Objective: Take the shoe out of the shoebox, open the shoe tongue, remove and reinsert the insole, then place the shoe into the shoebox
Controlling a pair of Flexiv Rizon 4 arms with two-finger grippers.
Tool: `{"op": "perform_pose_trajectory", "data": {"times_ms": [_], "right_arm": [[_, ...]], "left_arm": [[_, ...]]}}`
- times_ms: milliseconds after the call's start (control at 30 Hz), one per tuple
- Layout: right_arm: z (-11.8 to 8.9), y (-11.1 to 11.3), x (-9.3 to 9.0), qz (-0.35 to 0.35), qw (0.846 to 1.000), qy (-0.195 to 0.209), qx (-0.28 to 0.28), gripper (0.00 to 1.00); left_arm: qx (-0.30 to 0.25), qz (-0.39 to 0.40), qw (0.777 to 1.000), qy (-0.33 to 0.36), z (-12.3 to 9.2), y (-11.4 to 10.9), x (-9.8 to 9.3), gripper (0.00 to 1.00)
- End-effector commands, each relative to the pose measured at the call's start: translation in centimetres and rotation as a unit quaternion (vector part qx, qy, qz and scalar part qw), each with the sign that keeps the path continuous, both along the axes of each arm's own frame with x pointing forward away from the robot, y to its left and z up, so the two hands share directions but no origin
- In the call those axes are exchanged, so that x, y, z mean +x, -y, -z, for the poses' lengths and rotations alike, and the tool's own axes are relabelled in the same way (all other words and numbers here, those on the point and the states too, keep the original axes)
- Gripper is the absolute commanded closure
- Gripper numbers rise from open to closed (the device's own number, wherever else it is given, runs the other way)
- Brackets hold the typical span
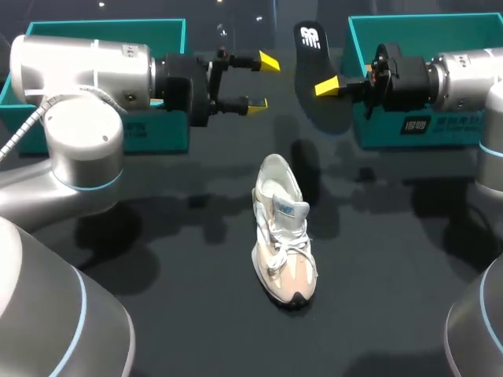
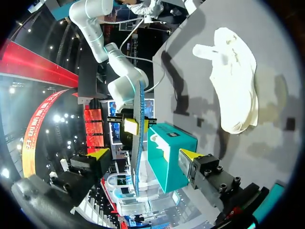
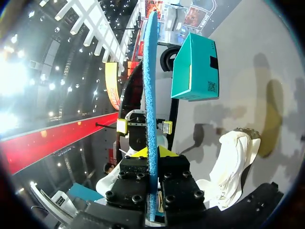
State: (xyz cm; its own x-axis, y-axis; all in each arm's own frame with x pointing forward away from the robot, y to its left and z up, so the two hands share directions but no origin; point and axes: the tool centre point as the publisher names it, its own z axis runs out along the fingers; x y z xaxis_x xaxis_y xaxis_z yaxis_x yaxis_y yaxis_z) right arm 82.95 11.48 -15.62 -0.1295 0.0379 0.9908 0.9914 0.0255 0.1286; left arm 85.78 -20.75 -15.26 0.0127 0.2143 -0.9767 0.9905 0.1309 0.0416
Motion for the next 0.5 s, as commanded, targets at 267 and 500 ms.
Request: {"op": "perform_pose_trajectory", "data": {"times_ms": [267,500], "right_arm": [[0.0,0.7,0.5,0.019,0.998,0.063,0.008,1.00],[0.7,1.0,0.5,0.032,0.991,0.131,0.011,1.00]], "left_arm": [[0.045,-0.042,0.990,-0.124,0.1,-1.3,-1.1,0.00],[0.109,-0.064,0.955,-0.269,0.4,-3.6,-2.6,0.00]]}}
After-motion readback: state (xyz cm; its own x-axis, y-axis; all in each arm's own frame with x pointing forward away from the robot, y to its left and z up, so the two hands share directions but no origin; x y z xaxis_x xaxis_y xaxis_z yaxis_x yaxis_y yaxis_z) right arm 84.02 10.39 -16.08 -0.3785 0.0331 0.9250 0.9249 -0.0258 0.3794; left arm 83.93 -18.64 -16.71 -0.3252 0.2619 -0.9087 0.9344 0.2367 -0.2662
